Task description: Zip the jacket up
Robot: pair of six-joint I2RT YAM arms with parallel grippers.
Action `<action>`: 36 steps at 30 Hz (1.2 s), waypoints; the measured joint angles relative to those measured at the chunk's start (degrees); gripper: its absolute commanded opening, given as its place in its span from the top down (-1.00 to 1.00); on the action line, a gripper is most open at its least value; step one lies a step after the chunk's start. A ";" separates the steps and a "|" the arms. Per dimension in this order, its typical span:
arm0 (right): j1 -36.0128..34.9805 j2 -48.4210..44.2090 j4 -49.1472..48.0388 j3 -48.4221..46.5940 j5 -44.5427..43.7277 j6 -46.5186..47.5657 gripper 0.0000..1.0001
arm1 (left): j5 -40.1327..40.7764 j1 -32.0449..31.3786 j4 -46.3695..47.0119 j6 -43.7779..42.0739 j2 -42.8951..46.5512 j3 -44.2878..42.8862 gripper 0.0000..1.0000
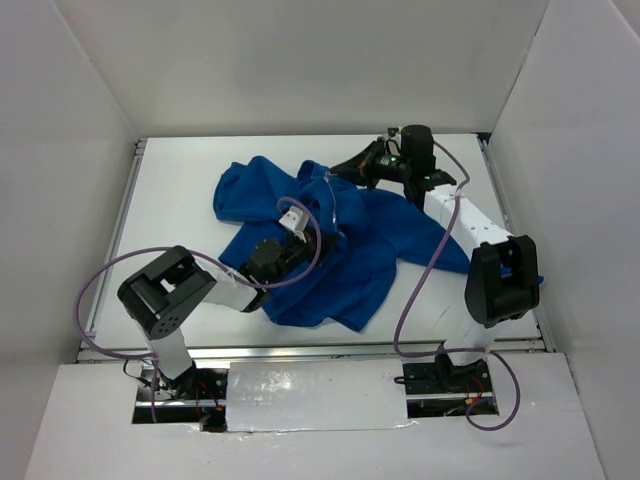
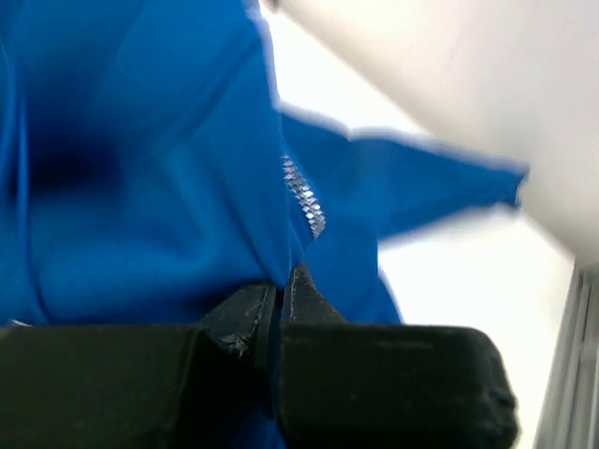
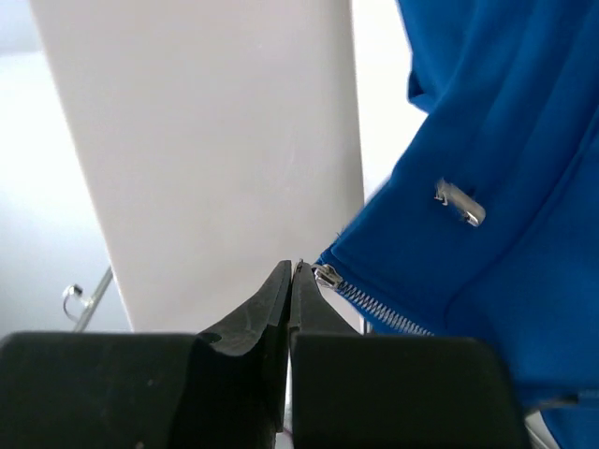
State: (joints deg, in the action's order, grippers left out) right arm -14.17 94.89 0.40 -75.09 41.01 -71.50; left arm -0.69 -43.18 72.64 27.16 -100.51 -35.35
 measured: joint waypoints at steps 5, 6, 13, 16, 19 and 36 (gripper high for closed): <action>0.50 -1.05 -8.20 2.93 1.90 -1.88 1.00 | 0.24 -0.48 -4.26 -0.02 4.39 2.86 1.00; 0.46 -1.88 -10.38 5.07 1.86 -2.51 1.00 | -0.26 -0.61 -5.99 -0.20 5.40 2.80 1.00; 0.74 -7.56 -11.78 10.16 -0.98 -0.98 1.00 | -2.23 -1.60 -19.21 -3.23 9.03 -0.94 1.00; 2.34 -5.46 -3.63 2.51 -1.53 2.62 1.00 | 0.52 -1.49 -18.67 -2.93 10.05 -1.05 1.00; 3.61 -0.11 8.83 -11.06 -3.58 8.28 1.00 | 5.40 -0.68 -16.26 -1.51 11.21 -1.49 1.00; 8.37 11.69 19.39 -31.98 -38.12 19.17 1.00 | 24.74 2.12 -62.62 6.21 19.08 -15.63 -0.99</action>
State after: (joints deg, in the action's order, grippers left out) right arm -5.80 106.59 19.79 -107.07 2.90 -52.34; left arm 24.05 -41.06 10.02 33.36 -81.43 -50.98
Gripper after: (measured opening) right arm 0.008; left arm 0.993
